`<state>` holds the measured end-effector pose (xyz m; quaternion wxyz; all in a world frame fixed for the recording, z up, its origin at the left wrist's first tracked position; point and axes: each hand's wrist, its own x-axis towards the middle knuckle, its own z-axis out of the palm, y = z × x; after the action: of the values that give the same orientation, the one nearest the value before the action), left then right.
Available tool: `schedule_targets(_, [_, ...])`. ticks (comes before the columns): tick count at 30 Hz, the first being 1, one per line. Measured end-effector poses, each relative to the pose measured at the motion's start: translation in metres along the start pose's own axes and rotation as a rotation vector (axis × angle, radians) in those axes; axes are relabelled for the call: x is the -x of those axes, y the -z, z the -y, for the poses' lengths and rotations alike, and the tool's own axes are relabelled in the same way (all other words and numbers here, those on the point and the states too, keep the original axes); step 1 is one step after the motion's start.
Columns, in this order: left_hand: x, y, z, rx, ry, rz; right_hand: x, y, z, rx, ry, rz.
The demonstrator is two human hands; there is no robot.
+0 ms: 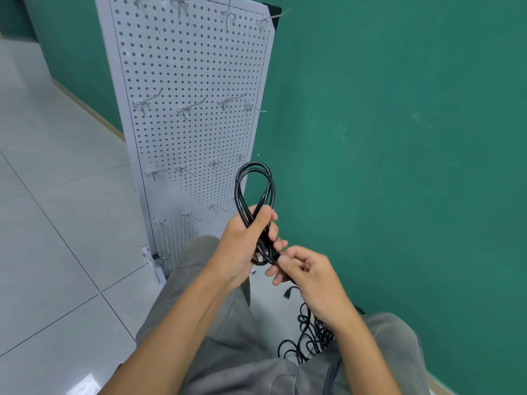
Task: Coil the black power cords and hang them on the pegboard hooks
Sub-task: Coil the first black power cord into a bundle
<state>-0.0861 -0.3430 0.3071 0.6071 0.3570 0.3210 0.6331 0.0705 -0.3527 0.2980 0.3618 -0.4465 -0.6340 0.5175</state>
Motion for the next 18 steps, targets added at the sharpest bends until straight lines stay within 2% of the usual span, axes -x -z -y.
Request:
schedule_targets(5, [0.001,-0.002,0.003,-0.077,0.021,0.068,0.0,-0.007,0.004,-0.088,-0.033,-0.149])
schedule_targets(11, [0.002,-0.002,0.001,-0.148,0.039,0.168,0.001,-0.012,0.011,-0.099,-0.06,-0.237])
schedule_targets(15, [0.003,-0.005,0.0,-0.051,0.03,0.124,-0.003,-0.015,0.012,-0.098,-0.015,-0.283])
schedule_targets(18, [0.002,-0.002,-0.005,0.061,-0.038,0.049,-0.004,-0.014,0.003,-0.026,0.014,-0.199])
